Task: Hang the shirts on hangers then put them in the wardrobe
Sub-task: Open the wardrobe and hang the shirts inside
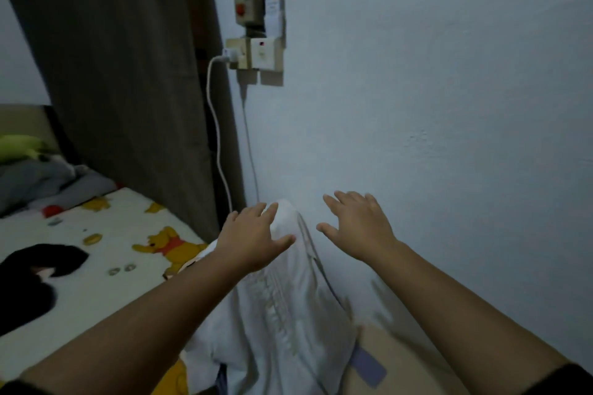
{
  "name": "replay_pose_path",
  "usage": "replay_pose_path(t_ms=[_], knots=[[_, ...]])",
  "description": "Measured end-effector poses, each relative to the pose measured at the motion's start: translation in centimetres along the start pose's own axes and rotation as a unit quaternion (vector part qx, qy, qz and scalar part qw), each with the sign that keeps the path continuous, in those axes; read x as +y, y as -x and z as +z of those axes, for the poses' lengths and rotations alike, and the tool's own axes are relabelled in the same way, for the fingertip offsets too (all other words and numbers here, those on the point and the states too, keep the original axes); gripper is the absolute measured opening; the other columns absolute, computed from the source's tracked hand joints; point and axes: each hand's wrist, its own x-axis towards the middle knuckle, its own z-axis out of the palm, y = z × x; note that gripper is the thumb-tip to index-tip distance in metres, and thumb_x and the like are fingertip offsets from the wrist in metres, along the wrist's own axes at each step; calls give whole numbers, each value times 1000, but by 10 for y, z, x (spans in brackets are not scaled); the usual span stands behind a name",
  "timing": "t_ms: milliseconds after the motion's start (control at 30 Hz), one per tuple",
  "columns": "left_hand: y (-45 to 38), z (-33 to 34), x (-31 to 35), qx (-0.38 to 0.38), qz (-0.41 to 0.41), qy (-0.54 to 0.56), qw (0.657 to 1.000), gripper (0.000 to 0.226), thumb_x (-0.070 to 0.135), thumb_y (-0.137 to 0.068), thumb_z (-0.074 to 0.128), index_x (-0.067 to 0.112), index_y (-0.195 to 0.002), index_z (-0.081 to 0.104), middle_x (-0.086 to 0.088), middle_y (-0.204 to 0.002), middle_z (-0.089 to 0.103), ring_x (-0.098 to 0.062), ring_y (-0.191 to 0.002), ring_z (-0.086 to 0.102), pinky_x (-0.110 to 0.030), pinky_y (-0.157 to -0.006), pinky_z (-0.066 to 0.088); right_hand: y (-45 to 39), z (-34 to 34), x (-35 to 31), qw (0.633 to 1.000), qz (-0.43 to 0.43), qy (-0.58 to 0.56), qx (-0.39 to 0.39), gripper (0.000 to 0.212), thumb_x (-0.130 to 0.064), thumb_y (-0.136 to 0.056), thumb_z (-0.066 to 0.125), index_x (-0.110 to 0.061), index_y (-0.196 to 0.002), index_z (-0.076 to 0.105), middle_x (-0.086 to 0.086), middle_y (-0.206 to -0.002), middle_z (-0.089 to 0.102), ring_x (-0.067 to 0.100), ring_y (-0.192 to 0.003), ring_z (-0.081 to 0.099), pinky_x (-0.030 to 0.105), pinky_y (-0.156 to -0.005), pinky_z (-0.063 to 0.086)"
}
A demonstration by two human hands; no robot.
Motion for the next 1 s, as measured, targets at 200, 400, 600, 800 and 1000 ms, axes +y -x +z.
replay_pose_path(t_ms=[200, 400, 600, 800, 1000], knots=[[-3, 27, -77, -22, -76, -6, 997, 80, 69, -89, 39, 28, -153, 15, 1, -159, 24, -22, -144, 26, -45, -117, 19, -48, 47, -60, 997, -64, -3, -36, 64, -56, -93, 38, -24, -147, 27, 2, -151, 33, 22, -138, 28, 42, -114, 16], [-30, 61, -146, -51, -110, 16, 992, 77, 67, -90, 38, 25, -152, 19, 0, -156, 30, -21, -141, 30, -40, -114, 24, -107, 99, -102, 990, -101, 3, -94, 62, -54, -93, 39, -24, -146, 29, 0, -149, 35, 21, -136, 30, 40, -113, 19], [-68, 106, -207, -99, -151, 56, 982, 81, 70, -89, 38, 25, -153, 18, -1, -157, 28, -23, -141, 31, -41, -114, 27, -169, 150, -127, 977, -136, -40, -159, 65, -55, -90, 47, -28, -147, 30, -3, -153, 30, 17, -139, 27, 35, -115, 18], [-87, 141, -242, -176, -205, 163, 949, 98, 76, -80, 48, 22, -154, 12, -4, -158, 26, -25, -140, 33, -36, -106, 36, -213, 182, -139, 955, -192, -54, -217, 83, -60, -79, 61, -27, -148, 27, -2, -155, 26, 16, -141, 22, 29, -113, 17], [-90, 158, -249, -196, -196, 238, 931, 105, 76, -76, 53, 21, -154, 9, -3, -158, 26, -24, -138, 35, -34, -104, 36, -218, 205, -143, 949, -205, -60, -233, 86, -62, -78, 61, -30, -149, 23, -6, -156, 22, 13, -143, 18, 28, -114, 13]])
